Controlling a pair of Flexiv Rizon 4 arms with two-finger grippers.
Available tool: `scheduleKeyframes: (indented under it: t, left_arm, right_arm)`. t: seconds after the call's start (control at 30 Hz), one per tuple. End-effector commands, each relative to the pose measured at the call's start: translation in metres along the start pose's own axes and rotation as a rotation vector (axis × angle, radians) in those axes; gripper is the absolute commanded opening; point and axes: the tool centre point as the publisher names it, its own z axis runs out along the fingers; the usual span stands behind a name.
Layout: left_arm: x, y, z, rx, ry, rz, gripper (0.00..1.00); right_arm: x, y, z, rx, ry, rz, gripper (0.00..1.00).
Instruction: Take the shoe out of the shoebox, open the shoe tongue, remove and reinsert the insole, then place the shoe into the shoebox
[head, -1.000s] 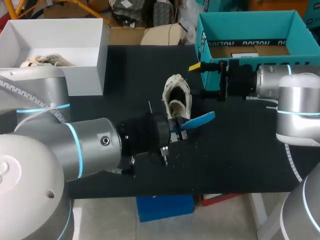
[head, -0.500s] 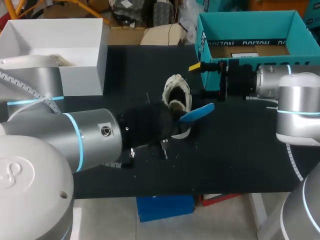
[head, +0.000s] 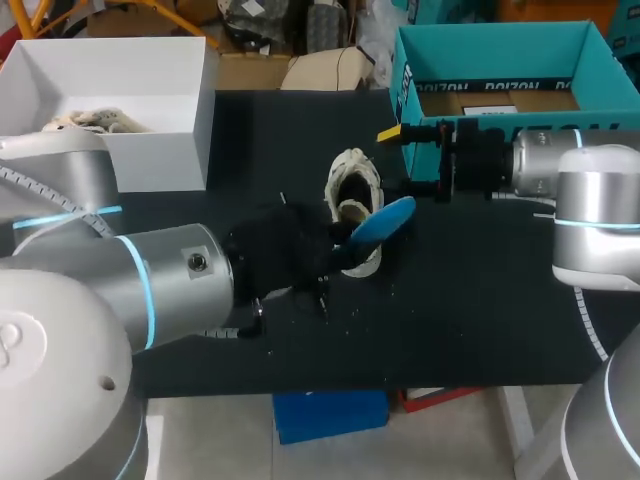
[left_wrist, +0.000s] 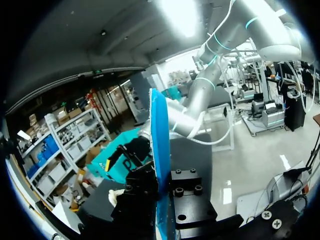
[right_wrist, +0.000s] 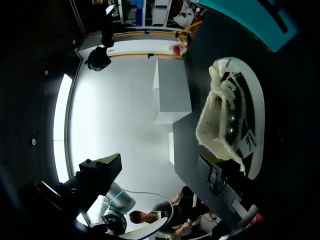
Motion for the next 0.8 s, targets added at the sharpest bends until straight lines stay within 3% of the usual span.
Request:
scheduleKeyframes:
  t: [0.03,0.47,0.8]
  left_arm:
    - [-0.007,0.016,0.017,0.128,-0.022,-0.017,0.0]
    - [-0.071,0.012,0.033,0.142,-0.012,-0.11,0.0]
    - [-0.088,0.007,0.032,0.151,-0.062,-0.197,0.0]
  right_arm:
    - [0.0,0.0,0.001,-0.003,0.0,0.0,1.0]
    - [0.0,0.0,0.001,-0.003,0.0,0.0,1.0]
    - [0.0,0.0,0.001,-0.003,0.0,0.0,1.0]
